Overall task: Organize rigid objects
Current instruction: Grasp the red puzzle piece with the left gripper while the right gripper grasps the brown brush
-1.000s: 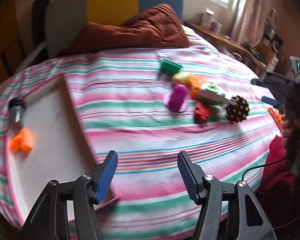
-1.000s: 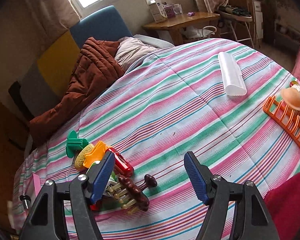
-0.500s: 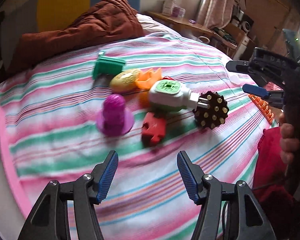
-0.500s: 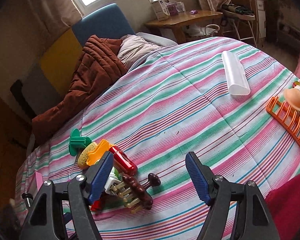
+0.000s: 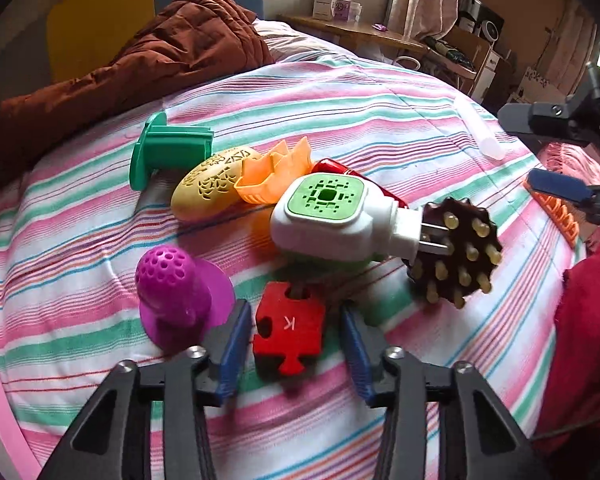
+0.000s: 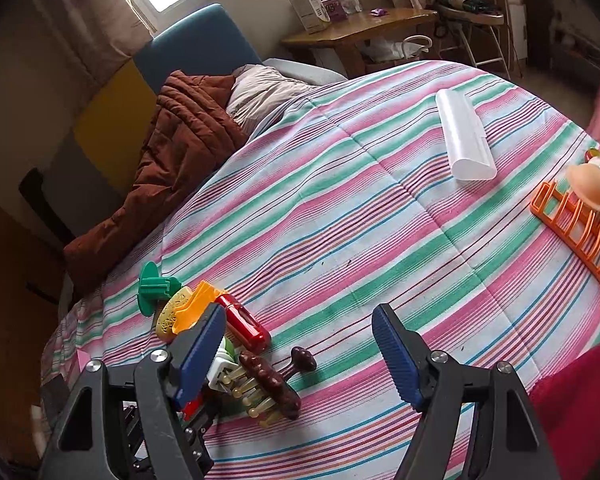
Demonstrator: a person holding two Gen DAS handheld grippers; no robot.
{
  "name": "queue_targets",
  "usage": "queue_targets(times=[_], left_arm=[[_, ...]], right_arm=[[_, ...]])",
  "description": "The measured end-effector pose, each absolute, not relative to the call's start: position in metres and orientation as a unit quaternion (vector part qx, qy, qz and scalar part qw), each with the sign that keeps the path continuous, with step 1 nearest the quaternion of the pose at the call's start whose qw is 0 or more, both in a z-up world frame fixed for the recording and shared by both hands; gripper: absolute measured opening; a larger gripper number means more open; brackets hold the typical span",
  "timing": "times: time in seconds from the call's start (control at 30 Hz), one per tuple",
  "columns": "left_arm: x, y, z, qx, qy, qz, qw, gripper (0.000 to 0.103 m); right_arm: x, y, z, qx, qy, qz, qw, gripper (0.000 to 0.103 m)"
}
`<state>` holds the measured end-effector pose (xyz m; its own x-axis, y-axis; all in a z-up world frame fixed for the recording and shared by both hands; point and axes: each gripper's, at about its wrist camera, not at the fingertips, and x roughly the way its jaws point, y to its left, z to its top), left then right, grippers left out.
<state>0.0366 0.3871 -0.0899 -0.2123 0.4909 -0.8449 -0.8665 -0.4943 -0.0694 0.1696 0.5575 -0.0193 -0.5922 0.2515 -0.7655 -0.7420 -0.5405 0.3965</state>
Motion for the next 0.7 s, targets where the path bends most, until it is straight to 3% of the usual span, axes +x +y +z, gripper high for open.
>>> queue_targets(times=[0.07, 0.43, 0.5, 0.57, 0.6, 0.7], left_arm=[[0.038, 0.382, -0.09, -0.424, 0.224, 0.755, 0.448, 0.034], [0.057, 0.327, -0.088, -0.406, 0.224, 0.776, 0.428, 0.033], [0.058, 0.314, -0.087, -0.406, 0.215, 0.78, 0.426, 0.033], [0.059, 0.308, -0.089, -0.404, 0.21, 0.783, 0.424, 0.033], [0.059, 0.306, -0.089, -0.403, 0.208, 0.785, 0.423, 0.033], [0.058, 0.301, -0.09, -0.403, 0.198, 0.787, 0.423, 0.033]], right_arm=[[0.168, 0.557, -0.02, -0.342, 0.367, 0.812, 0.298, 0.076], [0.138, 0.531, -0.035, -0.431, 0.306, 0.823, 0.207, 0.076], [0.135, 0.526, -0.037, -0.436, 0.301, 0.826, 0.194, 0.072], [0.132, 0.521, -0.039, -0.446, 0.276, 0.827, 0.201, 0.05], [0.13, 0.519, -0.042, -0.458, 0.264, 0.824, 0.205, 0.043], [0.133, 0.523, -0.045, -0.462, 0.262, 0.821, 0.209, 0.035]])
